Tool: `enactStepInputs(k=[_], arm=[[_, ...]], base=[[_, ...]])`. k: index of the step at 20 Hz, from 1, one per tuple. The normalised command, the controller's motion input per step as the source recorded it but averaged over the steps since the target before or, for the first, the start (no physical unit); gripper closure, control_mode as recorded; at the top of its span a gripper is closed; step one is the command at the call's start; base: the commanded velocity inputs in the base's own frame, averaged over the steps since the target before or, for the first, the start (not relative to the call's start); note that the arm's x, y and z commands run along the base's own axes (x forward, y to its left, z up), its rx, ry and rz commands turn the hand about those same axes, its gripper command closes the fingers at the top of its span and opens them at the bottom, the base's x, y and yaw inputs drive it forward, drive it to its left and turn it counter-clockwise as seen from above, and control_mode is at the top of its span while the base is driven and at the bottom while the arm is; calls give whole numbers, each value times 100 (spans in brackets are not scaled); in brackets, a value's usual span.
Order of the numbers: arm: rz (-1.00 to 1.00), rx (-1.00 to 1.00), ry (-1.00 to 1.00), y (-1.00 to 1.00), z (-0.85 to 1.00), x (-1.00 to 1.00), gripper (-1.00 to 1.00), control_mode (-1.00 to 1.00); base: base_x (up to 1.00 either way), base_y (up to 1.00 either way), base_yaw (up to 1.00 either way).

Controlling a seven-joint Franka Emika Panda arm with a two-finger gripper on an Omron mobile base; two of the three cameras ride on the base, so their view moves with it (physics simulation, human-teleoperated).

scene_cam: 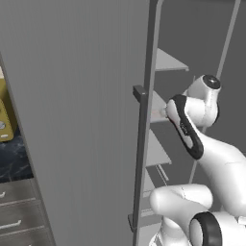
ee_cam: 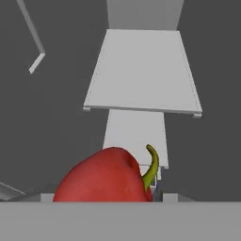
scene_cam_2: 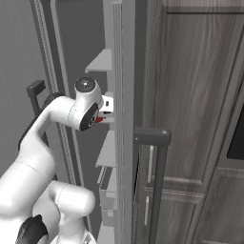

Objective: Take the potato and bell pepper out of the freezer and place them in the tupperware container on the counter. Then put the tupperware containing the vegetables back in the freezer.

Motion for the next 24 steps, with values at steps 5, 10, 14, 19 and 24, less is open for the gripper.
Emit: enactStepInputs(k=[5, 10, 14, 19, 24], arm=[[0, -2, 0, -8, 77, -100, 100, -100], [0, 0, 0, -3, 80, -100, 100, -100], [0, 0, 0, 27, 86, -96, 100, -100], [0, 0, 0, 54, 71, -77, 100, -100], [0, -3, 0, 59, 30, -36, 100, -100]], base=[[0, 0, 0], [0, 0, 0], [0, 0, 0], [0, 0, 0], [0, 0, 0]])
